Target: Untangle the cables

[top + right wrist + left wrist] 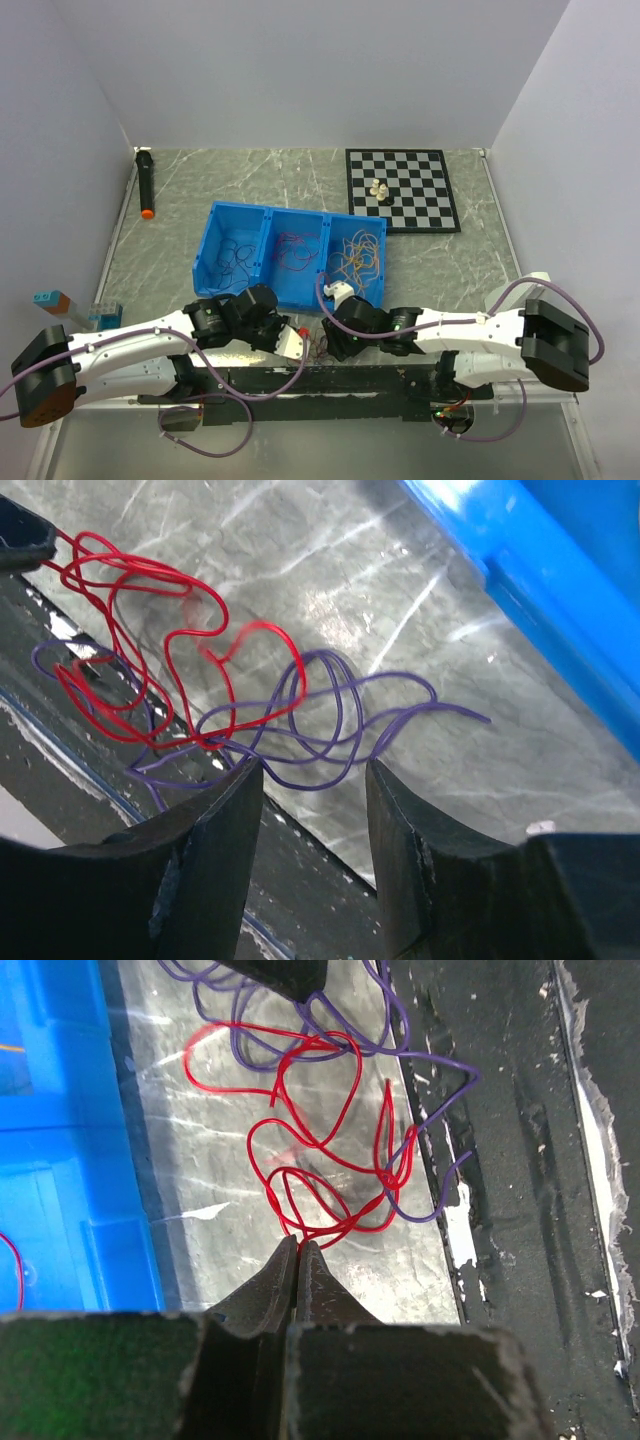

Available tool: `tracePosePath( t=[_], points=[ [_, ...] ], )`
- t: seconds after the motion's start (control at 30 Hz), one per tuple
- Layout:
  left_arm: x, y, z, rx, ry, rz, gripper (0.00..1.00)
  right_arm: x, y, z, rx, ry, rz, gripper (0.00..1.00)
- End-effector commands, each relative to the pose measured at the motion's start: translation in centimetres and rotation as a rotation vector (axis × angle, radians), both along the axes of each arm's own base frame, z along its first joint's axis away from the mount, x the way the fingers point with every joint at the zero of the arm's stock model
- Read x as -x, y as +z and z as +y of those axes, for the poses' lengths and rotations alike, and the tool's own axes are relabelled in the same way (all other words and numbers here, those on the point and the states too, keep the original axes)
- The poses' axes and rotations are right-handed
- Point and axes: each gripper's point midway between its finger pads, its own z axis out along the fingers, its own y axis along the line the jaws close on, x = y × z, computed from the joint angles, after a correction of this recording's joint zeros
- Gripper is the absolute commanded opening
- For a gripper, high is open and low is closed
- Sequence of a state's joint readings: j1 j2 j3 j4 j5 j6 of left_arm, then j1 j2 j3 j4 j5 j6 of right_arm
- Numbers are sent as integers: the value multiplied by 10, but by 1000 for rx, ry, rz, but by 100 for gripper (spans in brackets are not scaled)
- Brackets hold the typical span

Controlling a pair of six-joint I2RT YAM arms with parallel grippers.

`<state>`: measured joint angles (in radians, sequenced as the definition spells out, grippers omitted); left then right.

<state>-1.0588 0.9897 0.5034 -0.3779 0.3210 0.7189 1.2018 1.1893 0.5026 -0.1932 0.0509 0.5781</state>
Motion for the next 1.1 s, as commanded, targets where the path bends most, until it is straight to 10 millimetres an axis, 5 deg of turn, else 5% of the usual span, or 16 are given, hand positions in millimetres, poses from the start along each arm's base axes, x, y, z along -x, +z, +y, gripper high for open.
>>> tracePosePath(
  t=[0.0, 0.23, 0.47, 0.53, 0.63, 0.8, 1.07],
  points=[
    [-7, 5, -5, 30, -14, -46, 1, -8, 13, 18, -28, 14, -15, 52],
    [-9, 5, -7, 35, -14, -54, 1, -6, 14, 25, -46, 71, -25, 40],
    [-20, 15, -9, 48, 14, -83, 1, -5, 23, 20, -81, 66, -40, 3],
    [-29, 28, -13, 65, 45, -96, 1, -3, 24, 12, -76, 42, -37, 0],
    [-54, 73, -23, 123, 122, -146, 1, 4, 25, 0, -79, 1, -17, 0],
    [-106, 208, -38, 368, 260, -278, 1, 21, 19, -22, -76, -78, 20, 0],
    [-136, 353, -22, 625, 371, -522, 1, 37, 2, -51, 46, -183, 79, 0]
  ],
)
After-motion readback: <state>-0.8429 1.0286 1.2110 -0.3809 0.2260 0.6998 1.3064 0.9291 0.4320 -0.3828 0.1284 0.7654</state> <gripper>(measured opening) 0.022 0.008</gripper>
